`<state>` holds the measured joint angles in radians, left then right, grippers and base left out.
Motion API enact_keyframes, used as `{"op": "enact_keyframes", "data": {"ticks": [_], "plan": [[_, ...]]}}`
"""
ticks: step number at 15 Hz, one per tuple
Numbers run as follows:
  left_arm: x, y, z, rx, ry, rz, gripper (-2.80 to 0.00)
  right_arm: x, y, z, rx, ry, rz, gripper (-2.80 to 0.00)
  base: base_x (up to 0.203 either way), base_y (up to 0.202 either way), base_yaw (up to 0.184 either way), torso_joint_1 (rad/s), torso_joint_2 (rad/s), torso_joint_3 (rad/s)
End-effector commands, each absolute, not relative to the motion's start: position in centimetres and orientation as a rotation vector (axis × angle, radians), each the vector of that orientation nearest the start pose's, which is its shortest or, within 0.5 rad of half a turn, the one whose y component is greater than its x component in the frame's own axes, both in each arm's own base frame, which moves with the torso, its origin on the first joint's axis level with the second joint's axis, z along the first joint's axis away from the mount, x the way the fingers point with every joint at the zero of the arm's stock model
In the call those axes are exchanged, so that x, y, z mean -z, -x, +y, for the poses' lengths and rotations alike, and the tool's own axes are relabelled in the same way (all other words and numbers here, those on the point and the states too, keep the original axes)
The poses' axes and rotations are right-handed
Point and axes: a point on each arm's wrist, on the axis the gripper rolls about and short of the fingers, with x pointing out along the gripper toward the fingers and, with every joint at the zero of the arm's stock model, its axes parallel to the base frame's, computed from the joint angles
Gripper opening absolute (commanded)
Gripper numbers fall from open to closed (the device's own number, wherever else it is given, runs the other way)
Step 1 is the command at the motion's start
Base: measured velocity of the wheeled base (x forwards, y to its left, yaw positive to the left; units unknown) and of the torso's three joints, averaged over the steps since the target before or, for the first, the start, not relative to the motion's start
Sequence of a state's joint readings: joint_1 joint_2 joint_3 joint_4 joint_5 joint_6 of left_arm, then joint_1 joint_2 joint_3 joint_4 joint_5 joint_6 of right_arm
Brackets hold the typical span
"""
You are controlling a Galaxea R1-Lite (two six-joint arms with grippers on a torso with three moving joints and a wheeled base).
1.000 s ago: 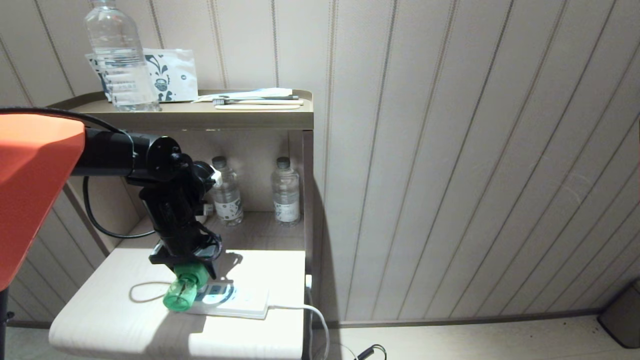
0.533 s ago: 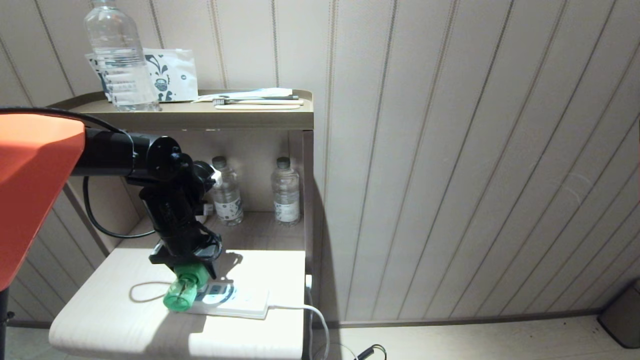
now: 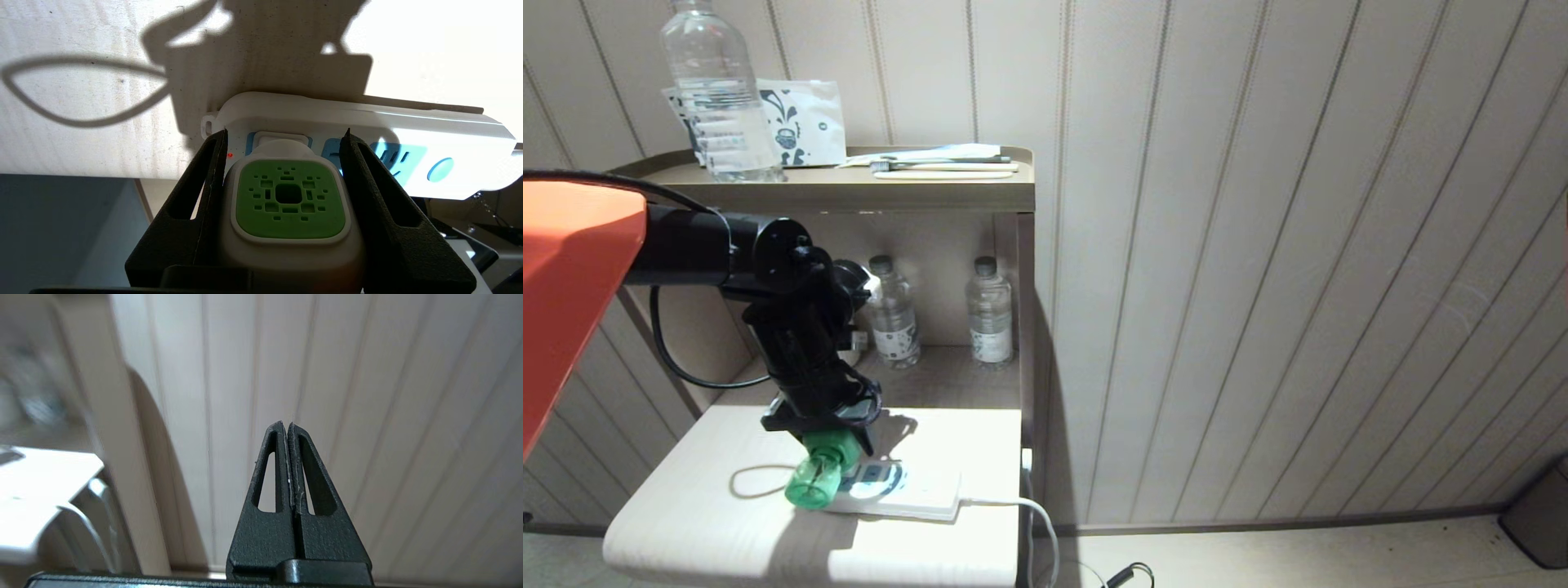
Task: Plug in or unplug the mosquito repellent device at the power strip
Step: Hold the socket with your right hand and unplug it with your left hand
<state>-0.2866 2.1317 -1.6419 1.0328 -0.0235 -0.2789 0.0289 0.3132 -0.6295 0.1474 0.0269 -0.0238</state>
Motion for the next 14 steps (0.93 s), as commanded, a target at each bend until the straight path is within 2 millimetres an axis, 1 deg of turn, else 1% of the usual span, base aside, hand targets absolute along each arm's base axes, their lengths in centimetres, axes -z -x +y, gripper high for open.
{"op": "enact_keyframes", "data": {"ticks": [1,2,3,5,6,7,8,10,11,12,14], "plan": [[-14.0,-33.8,-10.0,0.035,0.025,1.526,-2.8,-28.9,-0.5,0.2,-0.109,0.023,-0.079,-2.8,0.0,0.0,0.0,0.0,0.0,0.0],[-13.9,-33.8,-10.1,0.037,0.024,1.526,-2.8,-30.2,-2.5,0.4,-0.155,0.022,-0.041,-2.8,0.0,0.0,0.0,0.0,0.0,0.0],[-13.9,-33.8,-10.1,0.037,0.024,1.529,-2.8,-31.0,-4.8,0.6,-0.216,0.018,0.01,-2.8,0.0,0.0,0.0,0.0,0.0,0.0],[-14.0,-33.7,-10.3,0.043,0.018,1.527,-2.8,-31.4,-9.4,2.1,-0.365,0.007,0.124,-2.8,0.0,0.0,0.0,0.0,0.0,0.0],[-14.0,-33.7,-10.4,0.044,0.017,1.526,-2.8,-31.6,-11.3,3.4,-0.437,0.012,0.166,-2.8,0.0,0.0,0.0,0.0,0.0,0.0],[-14.1,-33.7,-10.5,0.046,0.016,1.52,-2.8,-31.8,-12.9,5.2,-0.494,0.024,0.197,-2.8,0.0,0.0,0.0,0.0,0.0,0.0],[-14.2,-33.7,-10.6,0.05,0.013,1.516,-2.8,-31.9,-14.7,7.7,-0.528,0.044,0.233,-2.8,0.0,0.0,0.0,0.0,0.0,0.0],[-14.2,-33.6,-11.2,0.061,0.004,1.514,-2.8,-31.4,-17.3,13.2,-0.567,0.091,0.295,-2.8,0.0,0.0,0.0,0.0,0.0,0.0],[-14.3,-33.4,-11.6,0.065,0.002,1.512,-2.8,-30.7,-18.3,15.8,-0.586,0.114,0.327,-2.8,0.0,0.0,0.0,0.0,0.0,0.0],[-14.4,-33.3,-11.8,0.067,0.002,1.509,-2.8,-29.5,-19.4,18.6,-0.603,0.142,0.37,-2.8,0.0,0.0,0.0,0.0,0.0,0.0],[-14.7,-33.2,-12.0,0.075,-0.001,1.501,-2.8,-26.6,-20.8,22.8,-0.634,0.202,0.454,-2.8,0.0,0.0,0.0,0.0,0.0,0.0]]}}
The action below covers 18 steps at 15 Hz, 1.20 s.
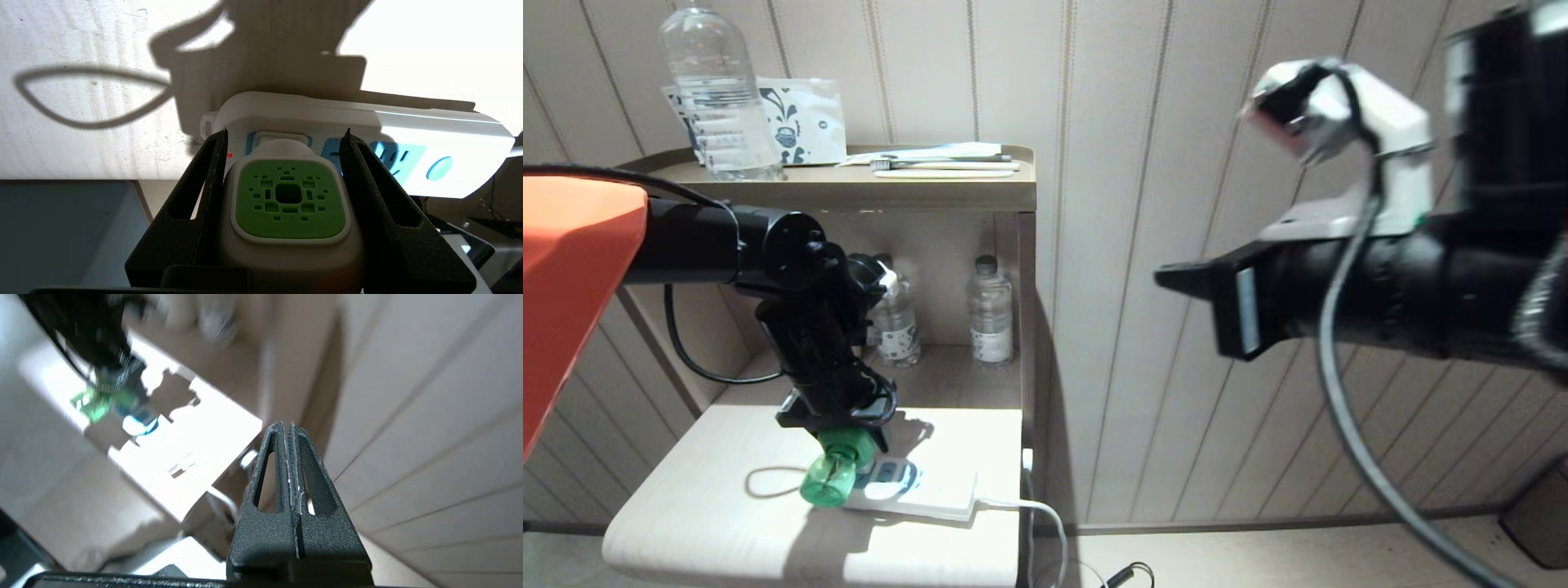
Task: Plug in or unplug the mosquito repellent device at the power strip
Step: Hold the socket with your right hand and unplug it with your left hand
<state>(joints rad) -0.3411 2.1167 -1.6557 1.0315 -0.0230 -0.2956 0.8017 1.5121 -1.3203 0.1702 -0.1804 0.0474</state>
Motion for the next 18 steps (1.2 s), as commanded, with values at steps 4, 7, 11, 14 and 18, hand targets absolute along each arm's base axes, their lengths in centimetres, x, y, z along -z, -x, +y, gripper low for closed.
{"op": "enact_keyframes", "data": {"ticks": [4,7,11,14,18], "plan": [[-14.5,-33.0,-11.9,0.073,-0.003,1.509,-2.8,-18.8,-22.3,29.5,-0.734,0.342,0.641,-2.8,0.0,0.0,0.0,0.0,0.0,0.0],[-14.4,-33.0,-11.9,0.071,-0.003,1.512,-2.8,-15.0,-22.7,32.9,-0.772,0.389,0.694,-2.8,0.0,0.0,0.0,0.0,0.0,0.0],[-14.3,-33.0,-11.9,0.066,0.001,1.515,-2.8,-12.0,-23.7,35.1,-0.778,0.416,0.726,-2.8,0.0,0.0,0.0,0.0,0.0,0.0],[-13.8,-32.9,-11.9,0.058,-0.003,1.538,-2.8,-10.3,-24.3,35.9,-0.774,0.421,0.736,-2.8,0.0,0.0,0.0,0.0,0.0,0.0],[-13.8,-32.9,-11.9,0.056,-0.002,1.54,-2.8,-9.2,-24.7,36.4,-0.773,0.417,0.736,-2.8,0.0,0.0,0.0,0.0,0.0,0.0]]}}
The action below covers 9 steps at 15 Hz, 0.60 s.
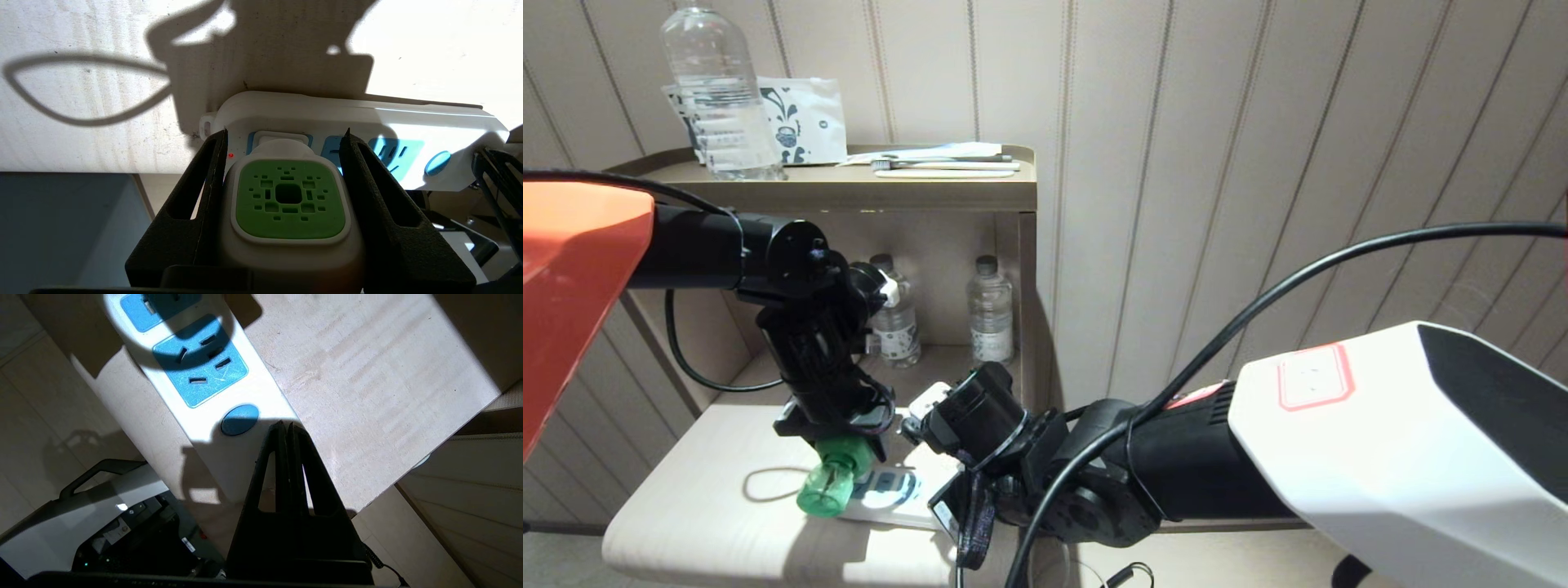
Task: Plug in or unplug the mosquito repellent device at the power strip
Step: Hold the socket with your right hand and unplug it with your left hand
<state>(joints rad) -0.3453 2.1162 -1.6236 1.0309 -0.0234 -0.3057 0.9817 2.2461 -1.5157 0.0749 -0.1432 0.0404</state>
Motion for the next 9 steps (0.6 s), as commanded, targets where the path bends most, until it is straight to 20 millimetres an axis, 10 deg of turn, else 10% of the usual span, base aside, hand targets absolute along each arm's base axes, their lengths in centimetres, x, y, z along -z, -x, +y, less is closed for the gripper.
{"op": "enact_keyframes", "data": {"ticks": [1,9], "plan": [[-13.9,-32.8,-11.9,0.057,-0.001,1.537,-2.8,-9.2,-24.7,36.5,-0.773,0.414,0.732,-2.8,0.0,0.0,0.0,0.0,0.0,0.0],[-14.2,-33.0,-11.9,0.061,0.003,1.52,-2.8,-9.0,-23.5,35.8,-0.781,0.434,0.757,-2.8,0.0,0.0,0.0,0.0,0.0,0.0]]}}
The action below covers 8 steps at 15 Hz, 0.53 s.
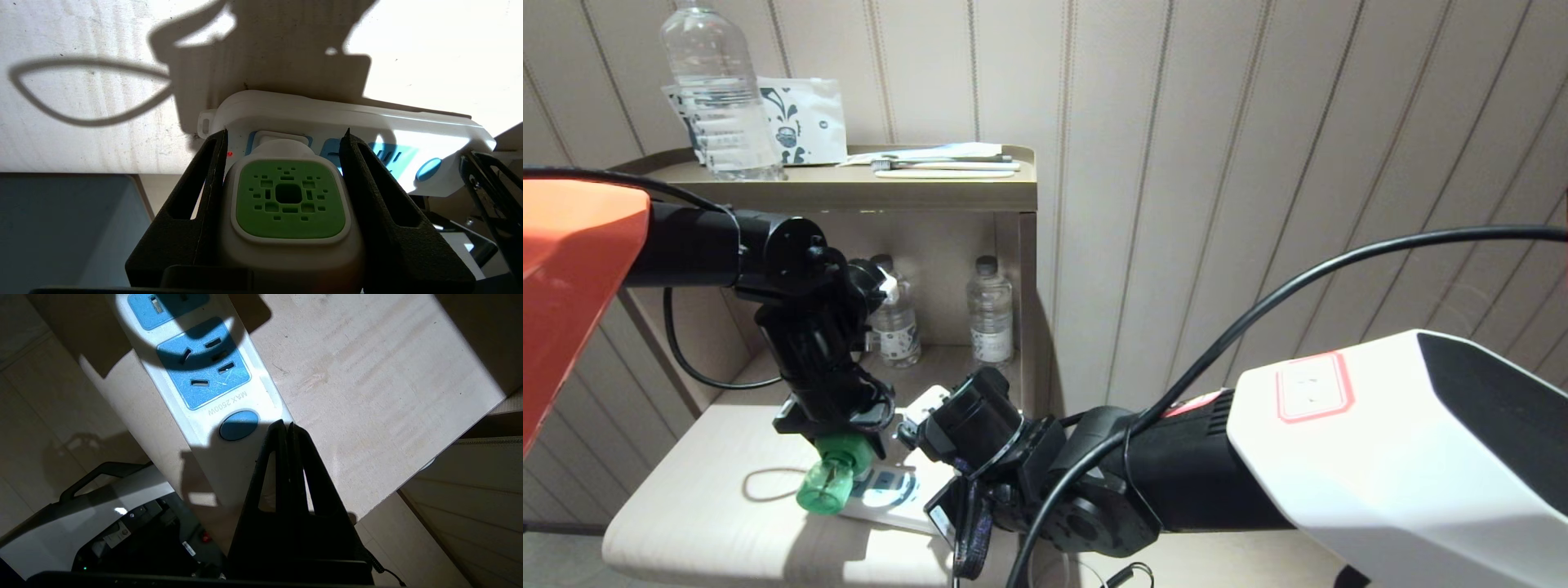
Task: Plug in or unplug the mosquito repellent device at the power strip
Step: Hold the socket with your right hand and unplug it with your left hand
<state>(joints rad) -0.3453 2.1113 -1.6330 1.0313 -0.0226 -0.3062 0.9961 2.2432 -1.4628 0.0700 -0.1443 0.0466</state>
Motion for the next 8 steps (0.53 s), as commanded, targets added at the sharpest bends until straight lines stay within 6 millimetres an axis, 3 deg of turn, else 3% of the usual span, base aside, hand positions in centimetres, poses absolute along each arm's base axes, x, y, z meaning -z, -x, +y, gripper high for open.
{"op": "enact_keyframes", "data": {"ticks": [1,8], "plan": [[-14.34,-33.01,-11.92,0.063,0.004,1.515,-2.8,-9.02,-23.27,35.52,-0.781,0.441,0.763,-2.8,0.0,0.0,0.0,0.0,0.0,0.0],[-13.69,-33.66,-12.16,0.052,0.018,1.512,-2.8,-9.71,-23.04,35.78,-0.787,0.436,0.732,-2.8,0.0,0.0,0.0,0.0,0.0,0.0]]}}
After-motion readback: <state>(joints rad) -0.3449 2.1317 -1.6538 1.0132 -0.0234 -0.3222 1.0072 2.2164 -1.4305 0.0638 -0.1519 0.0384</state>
